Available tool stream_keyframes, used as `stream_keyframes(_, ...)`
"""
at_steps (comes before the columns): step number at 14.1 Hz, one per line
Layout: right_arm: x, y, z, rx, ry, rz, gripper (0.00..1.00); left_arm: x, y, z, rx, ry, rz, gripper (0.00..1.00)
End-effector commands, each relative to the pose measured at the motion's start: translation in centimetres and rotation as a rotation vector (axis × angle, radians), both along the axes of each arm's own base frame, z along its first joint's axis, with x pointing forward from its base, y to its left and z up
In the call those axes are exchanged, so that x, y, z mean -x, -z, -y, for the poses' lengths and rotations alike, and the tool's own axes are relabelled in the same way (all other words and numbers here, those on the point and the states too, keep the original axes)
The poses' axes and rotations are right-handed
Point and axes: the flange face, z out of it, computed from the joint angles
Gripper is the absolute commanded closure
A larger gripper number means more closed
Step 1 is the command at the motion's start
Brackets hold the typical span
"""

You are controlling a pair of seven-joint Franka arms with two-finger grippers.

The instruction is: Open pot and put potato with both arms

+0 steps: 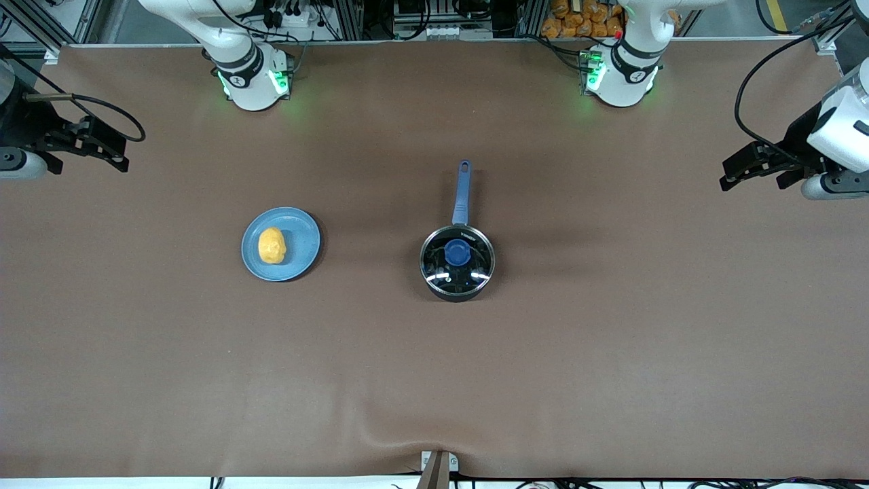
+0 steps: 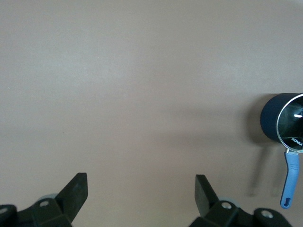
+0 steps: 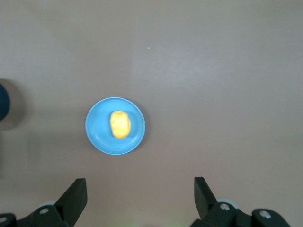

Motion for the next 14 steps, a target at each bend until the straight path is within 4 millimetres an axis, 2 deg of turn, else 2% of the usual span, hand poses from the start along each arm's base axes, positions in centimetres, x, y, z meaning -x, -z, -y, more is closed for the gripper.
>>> stream_keyframes(1, -0.2, -0.37, 0.0, -0.073, 0.002, -0.006, 0.0, -0.12, -0.49, 0.28, 0.016, -0.002, 0.025, 0.0)
stream_keyframes(14, -0.11, -0.3, -0.12, -0.062, -0.001, -0.013, 0.0, -0.35, -0.42, 0.0, 0.02, -0.007, 0.022, 0.0)
